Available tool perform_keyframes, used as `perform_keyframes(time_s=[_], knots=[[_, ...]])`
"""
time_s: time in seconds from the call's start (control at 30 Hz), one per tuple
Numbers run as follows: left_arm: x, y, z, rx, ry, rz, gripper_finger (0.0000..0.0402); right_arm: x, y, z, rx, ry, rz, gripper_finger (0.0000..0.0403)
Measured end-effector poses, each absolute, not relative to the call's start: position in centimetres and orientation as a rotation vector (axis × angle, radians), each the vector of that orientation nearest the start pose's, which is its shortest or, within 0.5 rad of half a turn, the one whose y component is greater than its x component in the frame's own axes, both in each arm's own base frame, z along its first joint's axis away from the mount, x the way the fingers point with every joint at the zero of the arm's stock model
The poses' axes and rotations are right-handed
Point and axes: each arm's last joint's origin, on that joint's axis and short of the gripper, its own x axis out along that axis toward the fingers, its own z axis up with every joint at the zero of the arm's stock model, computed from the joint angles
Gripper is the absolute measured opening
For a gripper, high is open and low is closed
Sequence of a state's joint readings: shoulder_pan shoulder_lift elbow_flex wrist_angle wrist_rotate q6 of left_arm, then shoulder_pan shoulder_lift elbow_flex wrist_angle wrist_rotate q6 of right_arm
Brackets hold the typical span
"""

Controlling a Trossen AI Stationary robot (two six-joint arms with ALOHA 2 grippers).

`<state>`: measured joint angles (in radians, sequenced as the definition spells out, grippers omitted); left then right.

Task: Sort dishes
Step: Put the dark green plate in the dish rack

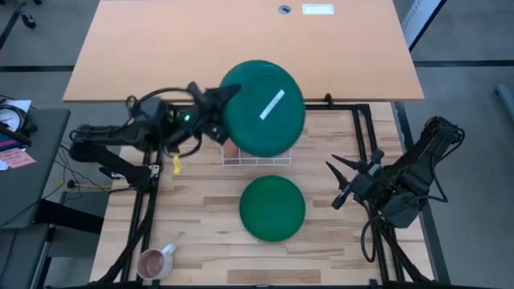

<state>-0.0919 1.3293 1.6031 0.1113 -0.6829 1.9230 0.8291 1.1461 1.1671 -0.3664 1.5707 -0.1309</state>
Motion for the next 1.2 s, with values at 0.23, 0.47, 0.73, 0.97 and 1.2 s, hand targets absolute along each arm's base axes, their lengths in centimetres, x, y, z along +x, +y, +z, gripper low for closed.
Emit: perform_keyframes(time_s=[0.23, 0.47, 0.73, 0.97, 1.2], knots=[[26.0, 2.6, 51.0, 1.726, 0.433, 0.570, 0.0023, 16.9, 14.2, 38.6, -0.430, 0.167, -0.728, 0.0108], [27.4, 4.3, 49.8, 1.749, 0.461, 0.496, 0.0023, 17.0, 14.3, 38.5, -0.432, 0.168, -0.729, 0.0108], [28.9, 5.1, 49.5, 1.645, 0.408, 0.567, 0.0023, 17.5, 13.6, 37.5, -0.539, 0.225, -0.735, 0.0108], [28.5, 6.4, 50.0, 1.775, 0.497, 0.574, 0.0023, 19.0, 11.9, 36.4, -0.603, 0.291, -0.818, 0.0108], [28.6, 7.1, 54.4, 1.868, 0.374, 0.803, 0.0023, 19.9, 10.4, 36.5, -0.586, 0.311, -0.895, 0.0108]])
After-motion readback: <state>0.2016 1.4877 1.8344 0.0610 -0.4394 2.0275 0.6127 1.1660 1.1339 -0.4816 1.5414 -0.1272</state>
